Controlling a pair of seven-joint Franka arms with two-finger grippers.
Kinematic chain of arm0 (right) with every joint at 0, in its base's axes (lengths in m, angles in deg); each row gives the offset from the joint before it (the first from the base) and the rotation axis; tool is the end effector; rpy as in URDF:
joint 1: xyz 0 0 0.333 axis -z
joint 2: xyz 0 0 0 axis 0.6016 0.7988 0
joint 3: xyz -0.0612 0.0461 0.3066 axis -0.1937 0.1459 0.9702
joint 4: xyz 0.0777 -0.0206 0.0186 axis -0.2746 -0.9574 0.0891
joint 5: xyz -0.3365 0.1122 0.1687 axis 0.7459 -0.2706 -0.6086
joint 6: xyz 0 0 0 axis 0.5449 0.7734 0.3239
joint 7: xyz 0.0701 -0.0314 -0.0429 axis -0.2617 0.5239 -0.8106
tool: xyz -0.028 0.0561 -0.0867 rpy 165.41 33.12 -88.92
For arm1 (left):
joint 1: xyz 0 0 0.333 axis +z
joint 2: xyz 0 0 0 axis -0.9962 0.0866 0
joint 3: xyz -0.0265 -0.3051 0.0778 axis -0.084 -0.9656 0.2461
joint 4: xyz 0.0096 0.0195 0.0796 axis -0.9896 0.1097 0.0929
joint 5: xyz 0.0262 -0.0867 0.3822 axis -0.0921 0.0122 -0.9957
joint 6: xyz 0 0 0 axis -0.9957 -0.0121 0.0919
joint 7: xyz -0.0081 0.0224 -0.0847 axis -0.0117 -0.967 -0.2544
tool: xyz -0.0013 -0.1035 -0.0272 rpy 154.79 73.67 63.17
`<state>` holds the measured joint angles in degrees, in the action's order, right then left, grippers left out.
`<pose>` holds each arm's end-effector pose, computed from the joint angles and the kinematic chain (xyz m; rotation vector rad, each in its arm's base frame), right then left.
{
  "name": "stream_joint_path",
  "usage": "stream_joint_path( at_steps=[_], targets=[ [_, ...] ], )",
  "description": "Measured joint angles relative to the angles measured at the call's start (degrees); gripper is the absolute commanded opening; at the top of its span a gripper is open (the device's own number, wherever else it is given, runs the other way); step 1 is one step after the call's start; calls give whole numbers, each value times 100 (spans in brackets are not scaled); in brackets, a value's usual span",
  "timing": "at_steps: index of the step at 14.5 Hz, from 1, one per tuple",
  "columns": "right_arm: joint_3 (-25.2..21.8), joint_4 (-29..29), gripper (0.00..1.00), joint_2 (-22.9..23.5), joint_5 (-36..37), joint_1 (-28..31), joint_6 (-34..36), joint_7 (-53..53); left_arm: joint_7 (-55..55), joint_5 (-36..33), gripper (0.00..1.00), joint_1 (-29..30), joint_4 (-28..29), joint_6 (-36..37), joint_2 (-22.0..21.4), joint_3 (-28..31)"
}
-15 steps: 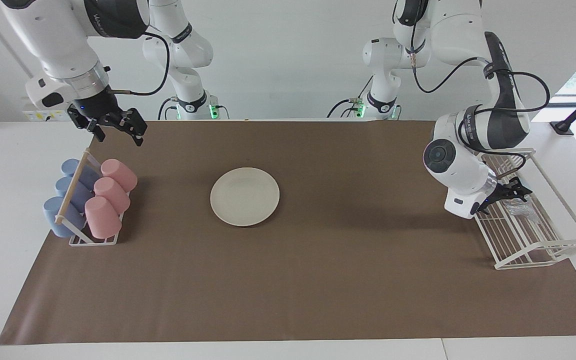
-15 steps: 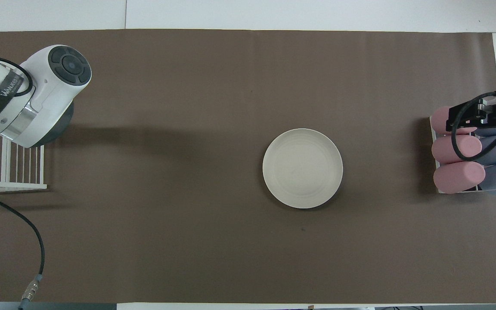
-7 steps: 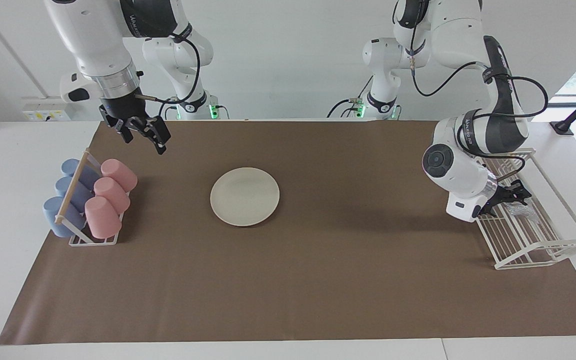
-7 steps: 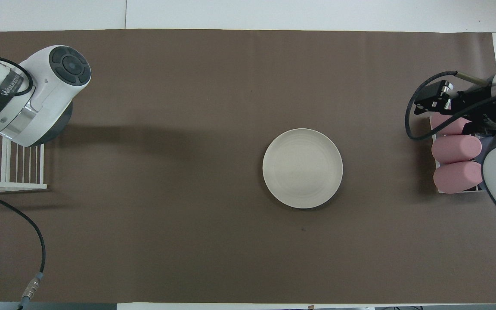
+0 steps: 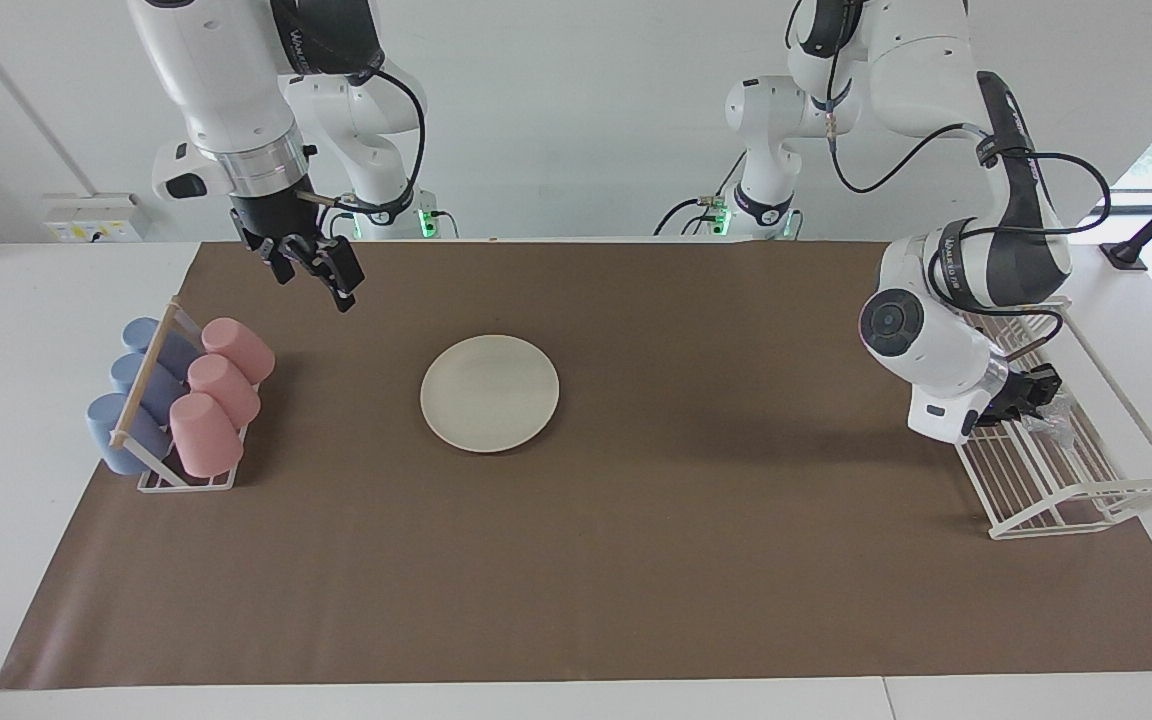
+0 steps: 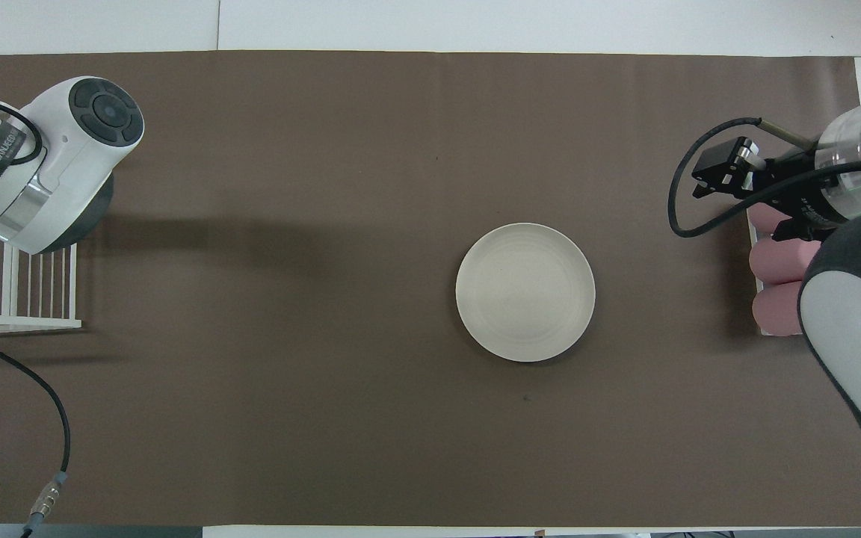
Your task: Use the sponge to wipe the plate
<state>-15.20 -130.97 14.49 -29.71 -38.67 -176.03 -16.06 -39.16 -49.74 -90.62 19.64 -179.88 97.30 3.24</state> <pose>0.5597 0.0775 0.6137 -3.0229 0.8247 -0.0799 0.6552 -0.0175 0.4059 -2.2095 0.0480 -0.0906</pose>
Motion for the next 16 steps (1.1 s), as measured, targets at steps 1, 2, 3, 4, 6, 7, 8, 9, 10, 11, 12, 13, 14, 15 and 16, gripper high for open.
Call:
stream_joint_path(
  at_steps=[1,2,3,4,6,7,8,9,10,11,12,13,14,15,16],
  targets=[
    [0,-5,100,0,0,-3,0,0,-3,0,0,-2,-11,0,-1,-7],
    [0,-10,100,0,0,-7,0,0,-3,0,0,-3,-29,0,-2,-13],
    [0,-27,100,-2,0,-11,1,2,-3,0,0,-4,-53,0,-11,-21],
    [0,-49,100,-5,0,-14,0,29,-3,27,0,-5,-89,1,-33,-27],
    [1,-57,100,-5,-57,-24,-25,257,-2,476,0,-8,-261,22,-118,-36],
    [3,-58,100,-5,-218,-28,-31,411,21,890,0,-8,-401,86,-188,-38],
    [4,-58,100,-6,-384,-31,-32,542,90,1281,0,-10,-571,250,-251,-42],
    [4,-59,100,-7,-482,-35,-32,665,177,1692,0,-15,-760,474,-307,-49],
    [5,-60,100,-8,-513,-37,-38,793,231,2124,0,-20,-935,664,-344,-61],
    [5,-61,100,-10,-525,-39,-63,997,253,2589,0,-24,-1098,810,-360,-74],
    [16,-64,100,-11,-542,-50,-100,1291,262,3065,0,-27,-1234,907,-363,-79],
    [44,-72,100,-12,-568,-100,-165,1651,265,3569,0,-25,-1335,964,-363,-77],
    [73,-89,100,-14,-590,-189,-216,2031,265,4072,0,-20,-1408,1012,-363,-66],
    [96,-118,100,-19,-643,-280,-253,2406,265,4592,0,-12,-1452,1053,-363,-42],
    [116,-149,100,-22,-759,-343,-292,2730,265,5090,0,0,-1477,1087,-363,-10]
  ],
)
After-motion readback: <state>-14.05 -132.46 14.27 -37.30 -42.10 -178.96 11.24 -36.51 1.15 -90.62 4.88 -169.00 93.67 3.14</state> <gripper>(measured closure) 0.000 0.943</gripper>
